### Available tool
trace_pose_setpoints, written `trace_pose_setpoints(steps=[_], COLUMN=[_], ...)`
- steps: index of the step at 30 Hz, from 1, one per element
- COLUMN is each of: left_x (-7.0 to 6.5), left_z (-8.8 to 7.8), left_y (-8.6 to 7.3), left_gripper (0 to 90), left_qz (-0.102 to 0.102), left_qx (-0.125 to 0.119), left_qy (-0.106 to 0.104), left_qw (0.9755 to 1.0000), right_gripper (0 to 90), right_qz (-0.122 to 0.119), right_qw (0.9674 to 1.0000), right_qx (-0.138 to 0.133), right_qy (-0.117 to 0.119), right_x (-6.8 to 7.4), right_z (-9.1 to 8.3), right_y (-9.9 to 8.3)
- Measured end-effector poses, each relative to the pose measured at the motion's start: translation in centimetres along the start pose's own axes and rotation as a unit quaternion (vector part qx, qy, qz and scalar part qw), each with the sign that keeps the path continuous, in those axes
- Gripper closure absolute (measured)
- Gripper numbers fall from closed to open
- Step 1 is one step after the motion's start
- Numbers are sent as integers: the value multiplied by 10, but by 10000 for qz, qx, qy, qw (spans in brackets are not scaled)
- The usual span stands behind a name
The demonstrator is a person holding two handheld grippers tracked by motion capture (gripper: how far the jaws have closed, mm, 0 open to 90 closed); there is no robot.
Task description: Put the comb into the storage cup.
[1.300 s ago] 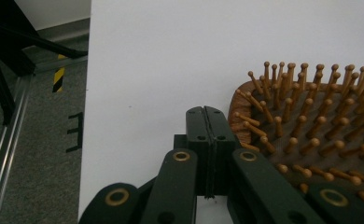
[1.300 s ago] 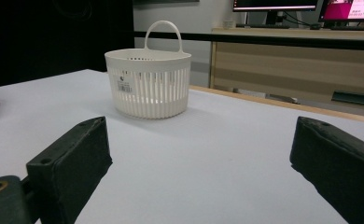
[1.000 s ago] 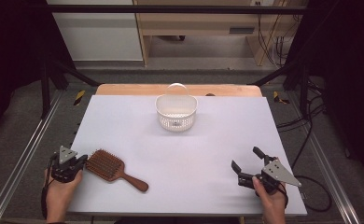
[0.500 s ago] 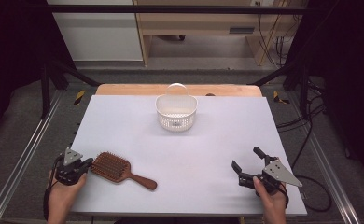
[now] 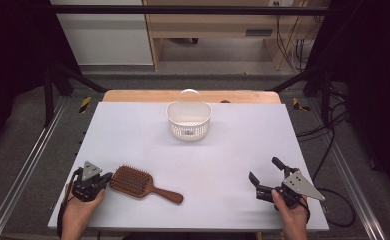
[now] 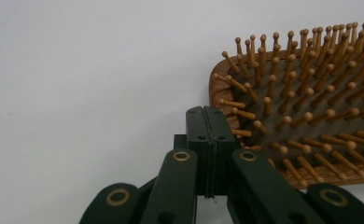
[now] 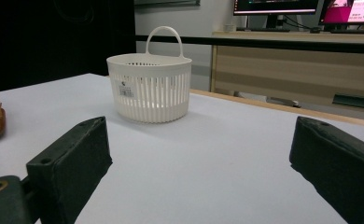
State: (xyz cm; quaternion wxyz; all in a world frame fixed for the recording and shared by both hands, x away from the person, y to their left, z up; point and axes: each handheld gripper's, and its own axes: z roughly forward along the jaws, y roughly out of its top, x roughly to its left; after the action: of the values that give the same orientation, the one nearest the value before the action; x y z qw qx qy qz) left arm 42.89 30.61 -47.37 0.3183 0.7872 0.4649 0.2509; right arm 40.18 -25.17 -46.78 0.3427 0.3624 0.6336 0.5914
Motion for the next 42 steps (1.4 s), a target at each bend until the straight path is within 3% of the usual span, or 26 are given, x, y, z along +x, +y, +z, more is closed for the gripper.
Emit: trace_pose_setpoints(steps=[13, 26, 42], left_x=[-27, -65, -88], left_z=[7, 13, 18], left_y=[8, 18, 24], left_gripper=[898, 898, 898], left_qz=[224, 478, 637], left_qx=[26, 18, -36], left_qy=[-248, -546, -748], left_qw=[9994, 9974, 9952], right_gripper=[53, 51, 51], right_qz=[7, -3, 16], right_qw=[10000, 9998, 9997], right_qx=[-2, 164, 211], right_qy=[-14, -83, -118], right_x=[0, 2, 2], right_z=[-1, 2, 2], right_y=[1, 0, 0])
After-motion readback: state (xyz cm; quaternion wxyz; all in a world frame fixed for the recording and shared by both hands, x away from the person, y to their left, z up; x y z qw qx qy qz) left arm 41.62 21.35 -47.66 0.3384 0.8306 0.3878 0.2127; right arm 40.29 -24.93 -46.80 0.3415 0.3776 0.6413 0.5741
